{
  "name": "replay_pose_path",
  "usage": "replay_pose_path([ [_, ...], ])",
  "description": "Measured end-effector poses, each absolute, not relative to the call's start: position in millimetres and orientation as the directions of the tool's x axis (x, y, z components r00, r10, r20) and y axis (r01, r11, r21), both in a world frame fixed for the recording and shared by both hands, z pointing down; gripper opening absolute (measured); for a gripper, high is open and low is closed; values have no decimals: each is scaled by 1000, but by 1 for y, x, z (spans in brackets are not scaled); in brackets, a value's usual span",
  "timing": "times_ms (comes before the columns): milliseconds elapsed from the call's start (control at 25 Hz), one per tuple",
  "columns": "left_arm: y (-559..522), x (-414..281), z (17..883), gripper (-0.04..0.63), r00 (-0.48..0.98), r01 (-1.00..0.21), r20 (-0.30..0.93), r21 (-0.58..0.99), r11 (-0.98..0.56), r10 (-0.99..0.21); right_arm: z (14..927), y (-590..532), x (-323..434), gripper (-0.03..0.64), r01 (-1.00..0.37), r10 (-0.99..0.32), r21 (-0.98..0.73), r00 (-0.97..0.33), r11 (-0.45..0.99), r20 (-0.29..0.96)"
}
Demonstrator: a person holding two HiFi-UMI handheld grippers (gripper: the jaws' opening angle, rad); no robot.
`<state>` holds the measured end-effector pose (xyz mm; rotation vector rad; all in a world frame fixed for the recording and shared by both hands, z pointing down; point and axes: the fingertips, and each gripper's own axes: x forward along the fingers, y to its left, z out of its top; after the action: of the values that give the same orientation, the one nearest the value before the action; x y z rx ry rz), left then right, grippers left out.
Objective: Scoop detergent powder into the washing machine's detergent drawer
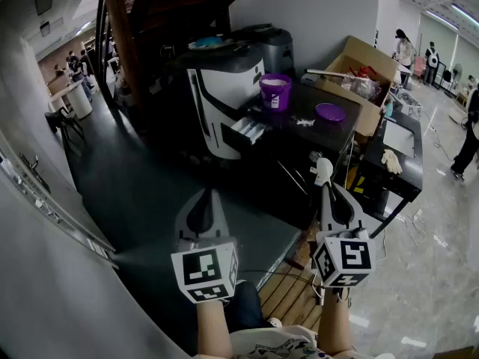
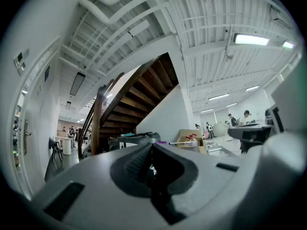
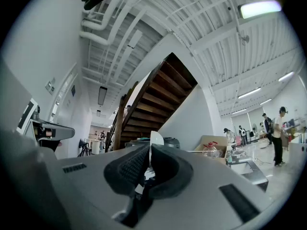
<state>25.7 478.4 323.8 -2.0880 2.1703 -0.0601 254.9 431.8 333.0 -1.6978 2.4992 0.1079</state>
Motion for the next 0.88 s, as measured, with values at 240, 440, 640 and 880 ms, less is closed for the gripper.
replay_pose_path([
  [240,475,24,323,3,-29,-992,-67,-118,37,-997,332,428,254,21,-929,-920,6,-366,369,-142],
  [440,473,24,326,3,-27,-992,-66,-118,35,-997,334,427,254,21,-929,-919,7,-368,371,-143],
  [640,472,21,328,3,-33,-992,-61,-116,40,-998,336,425,254,21,-929,-920,-10,-366,371,-142],
  [880,471,17,333,3,-47,-992,-45,-113,52,-998,335,420,250,21,-923,-915,-28,-375,383,-149],
])
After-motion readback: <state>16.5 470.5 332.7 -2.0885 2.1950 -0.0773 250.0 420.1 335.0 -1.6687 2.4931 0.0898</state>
